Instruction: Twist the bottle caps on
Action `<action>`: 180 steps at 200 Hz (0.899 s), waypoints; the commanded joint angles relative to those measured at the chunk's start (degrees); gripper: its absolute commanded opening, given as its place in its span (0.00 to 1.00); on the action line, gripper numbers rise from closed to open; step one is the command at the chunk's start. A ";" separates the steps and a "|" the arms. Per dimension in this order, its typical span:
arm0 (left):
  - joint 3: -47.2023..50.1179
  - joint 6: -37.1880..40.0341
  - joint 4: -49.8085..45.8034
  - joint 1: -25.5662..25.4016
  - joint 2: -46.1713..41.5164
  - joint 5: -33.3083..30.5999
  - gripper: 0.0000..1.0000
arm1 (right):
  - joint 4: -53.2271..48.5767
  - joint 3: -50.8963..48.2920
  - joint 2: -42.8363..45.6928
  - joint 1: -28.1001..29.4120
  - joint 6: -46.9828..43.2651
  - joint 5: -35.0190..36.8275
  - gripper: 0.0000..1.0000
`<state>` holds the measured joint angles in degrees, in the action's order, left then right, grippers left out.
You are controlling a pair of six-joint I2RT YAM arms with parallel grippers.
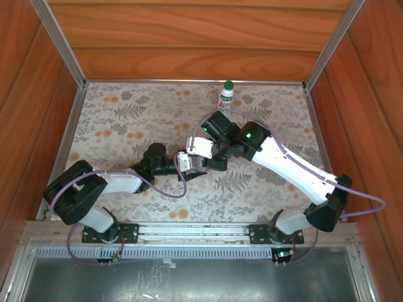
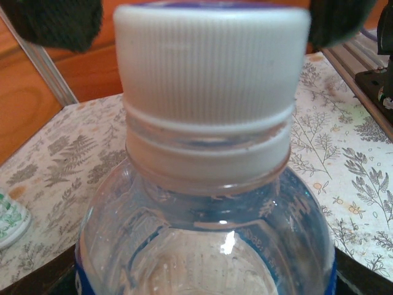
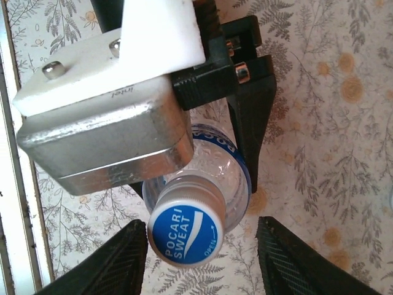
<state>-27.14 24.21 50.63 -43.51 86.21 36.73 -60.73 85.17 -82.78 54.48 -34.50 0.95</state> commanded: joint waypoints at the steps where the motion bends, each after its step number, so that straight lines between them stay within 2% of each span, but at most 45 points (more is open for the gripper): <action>1: 0.59 1.06 -0.71 0.09 -1.14 1.15 0.64 | -0.37 0.63 -0.36 0.46 -1.62 -2.53 0.49; 50: 0.50 1.19 -0.80 0.09 -0.80 0.57 0.64 | 0.60 0.26 0.19 0.45 -0.68 -3.66 0.31; 61: 0.41 1.19 -0.75 0.13 -0.79 0.13 0.64 | 0.78 0.19 0.23 0.45 0.08 -3.81 0.29; 86: -0.24 1.61 -0.73 0.02 -0.96 -4.01 0.64 | 3.55 -0.45 0.10 0.41 5.68 -0.96 0.24; 109: -1.48 2.91 -0.78 -0.08 -0.57 -13.25 0.64 | 10.10 -2.17 0.24 0.37 16.65 7.05 0.24; 126: -3.12 4.86 -0.72 -0.05 0.49 -18.02 0.64 | 13.94 -3.57 -0.07 0.28 27.37 8.30 0.23; 147: -5.22 6.81 -0.69 -0.03 2.39 -21.90 0.64 | 16.69 -4.79 -0.83 0.19 42.44 9.71 0.23; 180: -5.50 9.31 -0.70 -0.19 2.89 -25.24 0.64 | 16.08 -6.09 -2.35 0.01 66.30 16.41 0.20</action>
<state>-30.87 30.30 49.93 -43.51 88.53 16.88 -47.70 80.09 -83.13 54.24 7.60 12.36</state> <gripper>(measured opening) 0.646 0.317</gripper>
